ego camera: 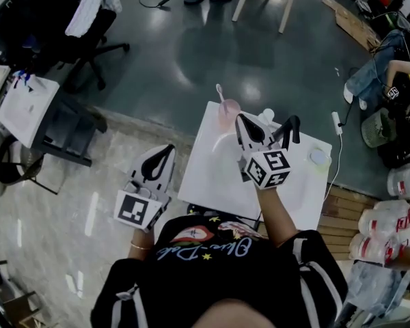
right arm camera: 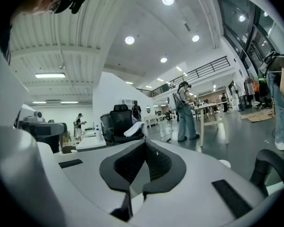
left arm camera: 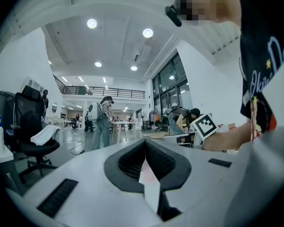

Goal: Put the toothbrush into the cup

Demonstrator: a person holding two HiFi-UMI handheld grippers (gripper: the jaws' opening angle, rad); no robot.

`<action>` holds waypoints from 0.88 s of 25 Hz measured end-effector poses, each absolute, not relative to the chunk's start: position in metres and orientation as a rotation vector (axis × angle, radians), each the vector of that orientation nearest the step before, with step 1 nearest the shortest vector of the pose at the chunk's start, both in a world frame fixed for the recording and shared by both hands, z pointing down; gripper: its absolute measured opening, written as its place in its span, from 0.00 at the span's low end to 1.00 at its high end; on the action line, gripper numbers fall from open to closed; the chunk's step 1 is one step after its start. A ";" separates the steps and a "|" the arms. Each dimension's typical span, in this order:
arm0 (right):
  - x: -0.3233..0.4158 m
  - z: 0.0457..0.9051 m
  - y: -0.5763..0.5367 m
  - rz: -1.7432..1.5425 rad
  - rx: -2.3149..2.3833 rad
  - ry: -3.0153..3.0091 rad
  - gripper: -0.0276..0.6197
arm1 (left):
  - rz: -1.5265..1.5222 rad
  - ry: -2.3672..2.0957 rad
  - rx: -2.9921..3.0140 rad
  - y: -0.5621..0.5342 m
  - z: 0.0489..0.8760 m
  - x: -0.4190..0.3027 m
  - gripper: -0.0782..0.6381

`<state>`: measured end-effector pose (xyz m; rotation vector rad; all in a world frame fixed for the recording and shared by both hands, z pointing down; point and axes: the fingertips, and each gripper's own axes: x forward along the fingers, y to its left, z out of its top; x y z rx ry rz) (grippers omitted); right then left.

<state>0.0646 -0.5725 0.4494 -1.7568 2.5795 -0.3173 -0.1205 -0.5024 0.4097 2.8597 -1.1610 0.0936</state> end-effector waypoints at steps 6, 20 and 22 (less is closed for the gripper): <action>0.073 0.421 -0.539 -0.251 -1.746 2.546 0.04 | 0.069 -1.032 2.934 -0.504 0.406 -0.090 0.11; 0.100 0.373 -0.478 -0.144 -1.728 2.499 0.04 | 0.035 -0.767 3.024 -0.495 0.401 -0.020 0.11; 0.102 0.374 -0.475 -0.140 -1.730 2.499 0.04 | 0.034 -0.755 3.028 -0.492 0.401 -0.016 0.11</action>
